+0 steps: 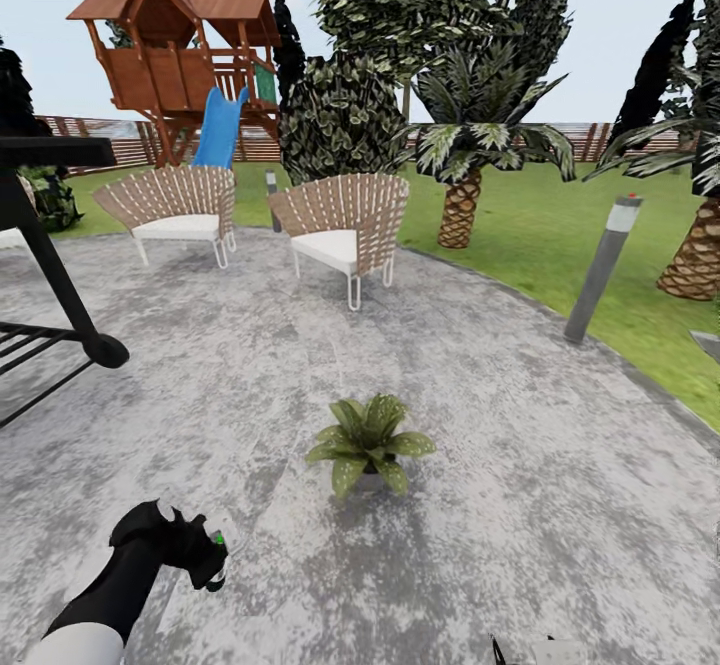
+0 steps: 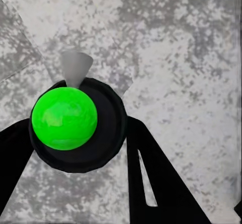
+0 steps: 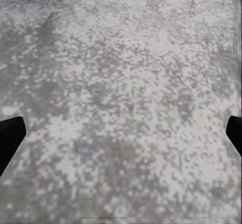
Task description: Pick up the pesticide atomizer in the garden and spray insectifuge to fully cover both potted plants in the garden.
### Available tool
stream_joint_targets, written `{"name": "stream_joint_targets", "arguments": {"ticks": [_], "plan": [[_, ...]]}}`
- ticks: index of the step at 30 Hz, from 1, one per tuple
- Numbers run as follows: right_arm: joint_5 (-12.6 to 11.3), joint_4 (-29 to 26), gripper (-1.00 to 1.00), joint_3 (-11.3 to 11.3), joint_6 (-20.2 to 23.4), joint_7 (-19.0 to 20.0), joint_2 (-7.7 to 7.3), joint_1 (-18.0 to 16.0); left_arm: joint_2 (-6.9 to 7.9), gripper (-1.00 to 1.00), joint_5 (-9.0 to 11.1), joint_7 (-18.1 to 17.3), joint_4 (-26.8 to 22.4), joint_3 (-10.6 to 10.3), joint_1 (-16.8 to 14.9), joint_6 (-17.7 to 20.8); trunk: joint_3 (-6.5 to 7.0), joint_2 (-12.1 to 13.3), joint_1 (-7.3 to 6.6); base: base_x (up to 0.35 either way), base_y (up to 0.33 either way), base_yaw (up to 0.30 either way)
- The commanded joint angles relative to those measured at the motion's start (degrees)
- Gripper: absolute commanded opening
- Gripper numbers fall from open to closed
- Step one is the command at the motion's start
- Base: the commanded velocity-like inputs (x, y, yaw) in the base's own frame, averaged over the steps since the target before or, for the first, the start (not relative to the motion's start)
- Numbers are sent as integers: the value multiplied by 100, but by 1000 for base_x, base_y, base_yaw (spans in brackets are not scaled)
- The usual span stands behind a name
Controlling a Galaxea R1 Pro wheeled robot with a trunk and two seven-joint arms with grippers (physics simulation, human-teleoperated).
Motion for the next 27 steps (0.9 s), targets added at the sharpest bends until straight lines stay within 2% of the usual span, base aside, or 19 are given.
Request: {"name": "stream_joint_targets", "arguments": {"ticks": [1,2,4,14,15,17,19,21,22,23,24,26,27], "plan": [[60,5,100,-37,-24,-15,7,-4,-65,-100,74,52,-6,367,98,-608,-5,-2,-5,-311,-83,0],[62,4,100,-37,-28,-15,9,-4,-69,-100,324,62,-8,456,111,-836,-5,-2,-5,-310,-83,0],[67,11,100,-37,-20,-8,8,-4,-51,-100,520,64,-10,475,114,-892,-5,-2,-5,-224,-66,0],[82,-49,100,-37,-24,6,-15,-4,-96,-100,781,71,-2,471,114,-916,-5,-2,-5,-25,-6,0],[85,-140,100,-37,-21,16,-26,-4,-96,-100,800,72,-2,471,114,-916,-5,-2,-5,0,0,0],[183,-681,100,14,-1,51,-43,-4,-98,-100,829,71,-2,467,114,-916,-5,-2,-5,0,0,0],[599,-1357,100,294,76,150,-49,-8,-114,-100,844,71,32,455,114,-917,-5,-2,-5,0,0,0],[1214,-1990,100,753,572,589,-7,-48,-211,-100,843,73,127,436,114,-920,-5,-2,-5,0,0,0],[1455,-2355,100,982,1264,1130,75,-171,-312,-100,844,106,160,430,114,-975,-5,-2,-5,0,0,0],[1532,-2510,100,1065,1721,1741,119,-344,-389,-100,845,159,246,428,114,-1147,-5,-2,-5,0,0,0],[1573,-2579,100,1100,1961,2429,138,-549,-455,-100,842,210,443,430,114,-1421,-5,-2,-5,0,0,0],[1598,-2612,100,1119,2087,3342,147,-801,-497,-100,809,332,738,403,114,-1870,-5,-2,-5,0,0,0],[1604,-2622,100,1149,2112,3678,159,-905,-503,-100,782,385,797,380,94,-1997,-5,-2,-5,0,0,0]]}}
